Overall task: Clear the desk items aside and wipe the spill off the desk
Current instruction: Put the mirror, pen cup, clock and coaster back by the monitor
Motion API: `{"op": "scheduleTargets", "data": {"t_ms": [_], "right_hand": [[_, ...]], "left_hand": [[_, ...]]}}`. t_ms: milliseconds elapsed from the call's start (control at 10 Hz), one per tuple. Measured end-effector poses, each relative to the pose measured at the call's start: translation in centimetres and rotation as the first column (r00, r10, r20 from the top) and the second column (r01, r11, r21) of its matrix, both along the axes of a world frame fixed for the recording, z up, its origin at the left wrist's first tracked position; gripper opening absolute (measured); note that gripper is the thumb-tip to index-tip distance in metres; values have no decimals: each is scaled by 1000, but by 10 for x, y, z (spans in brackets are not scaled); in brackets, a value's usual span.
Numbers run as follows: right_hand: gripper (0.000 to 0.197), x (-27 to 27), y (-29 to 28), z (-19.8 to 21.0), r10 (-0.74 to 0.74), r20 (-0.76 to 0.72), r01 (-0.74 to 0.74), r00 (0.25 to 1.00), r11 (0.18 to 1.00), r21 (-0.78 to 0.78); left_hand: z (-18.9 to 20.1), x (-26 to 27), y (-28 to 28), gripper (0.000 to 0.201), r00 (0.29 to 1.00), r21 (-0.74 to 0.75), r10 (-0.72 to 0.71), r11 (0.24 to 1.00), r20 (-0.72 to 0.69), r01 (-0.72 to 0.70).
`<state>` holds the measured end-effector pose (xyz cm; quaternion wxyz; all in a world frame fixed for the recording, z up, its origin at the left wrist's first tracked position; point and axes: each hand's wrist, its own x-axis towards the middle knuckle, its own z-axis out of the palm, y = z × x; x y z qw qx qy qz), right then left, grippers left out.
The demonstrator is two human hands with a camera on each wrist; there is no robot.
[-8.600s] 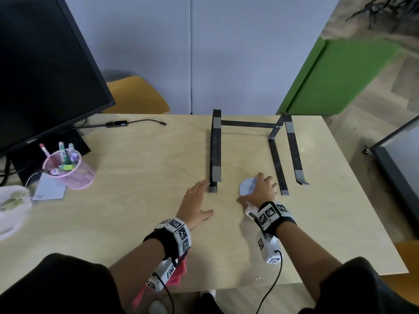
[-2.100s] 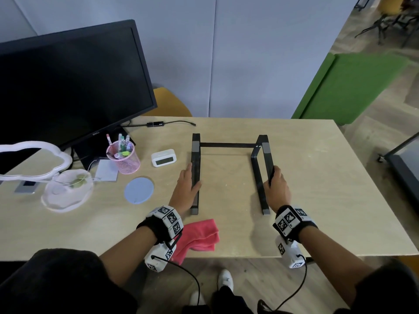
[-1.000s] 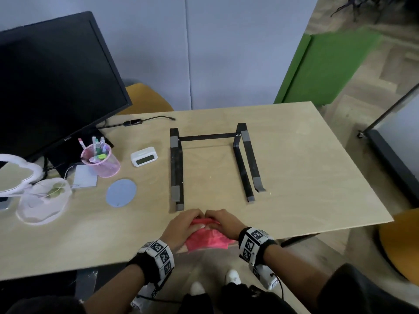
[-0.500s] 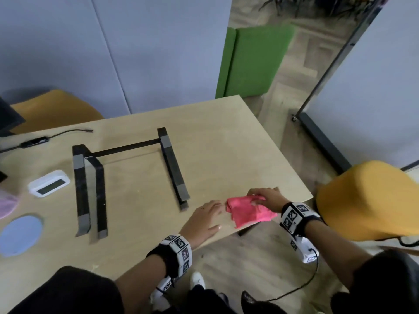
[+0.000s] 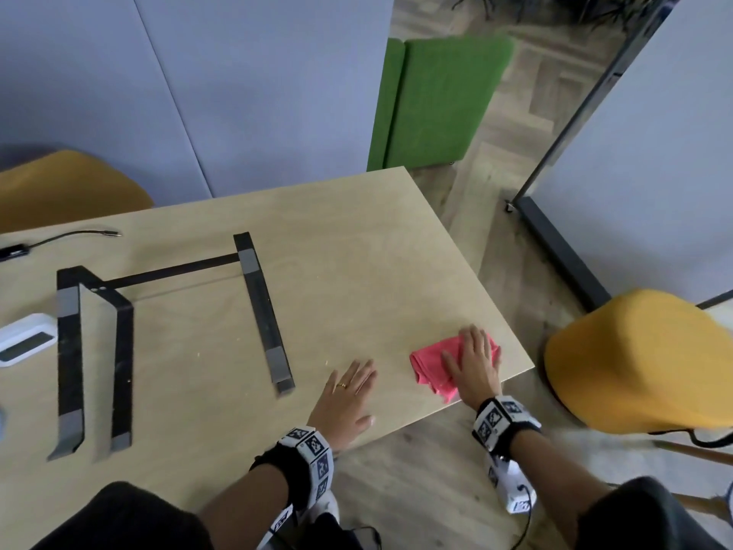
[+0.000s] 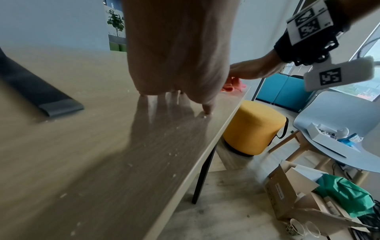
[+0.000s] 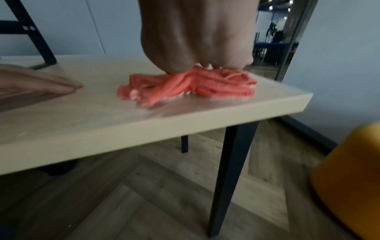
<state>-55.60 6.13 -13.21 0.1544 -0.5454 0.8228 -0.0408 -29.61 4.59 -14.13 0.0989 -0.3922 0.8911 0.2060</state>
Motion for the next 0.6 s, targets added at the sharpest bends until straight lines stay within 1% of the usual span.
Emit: {"op": "scheduleTargets", "data": {"t_ms": [100, 200, 300, 400, 500, 600], "right_hand": [[85, 14, 9, -24, -62, -20, 63, 998, 997, 35], [83, 18, 5, -25, -91, -35, 94, 995, 993, 67], [72, 17, 3, -19, -73, -54, 79, 996, 989, 126], [69, 16, 0, -9, -58, -66, 69, 996, 981, 182], [69, 17, -10, 6, -47, -77, 66, 996, 963, 260], [80, 15, -19, 9, 62, -188, 16, 980, 922, 387]], "left_hand": [[-4, 2, 1, 70, 997, 6, 8, 1000, 82, -8], [-2, -3, 0, 70, 1000, 8, 12, 1000, -1, -12], [6, -4, 0, 71, 1000, 49, -6, 999, 31, 4], [20, 2, 0, 66, 1000, 46, -8, 999, -6, 8], [40, 21, -4, 56, 995, 43, 4, 999, -104, 1], [72, 46, -9, 44, 976, 175, 49, 984, -212, -11]]}}
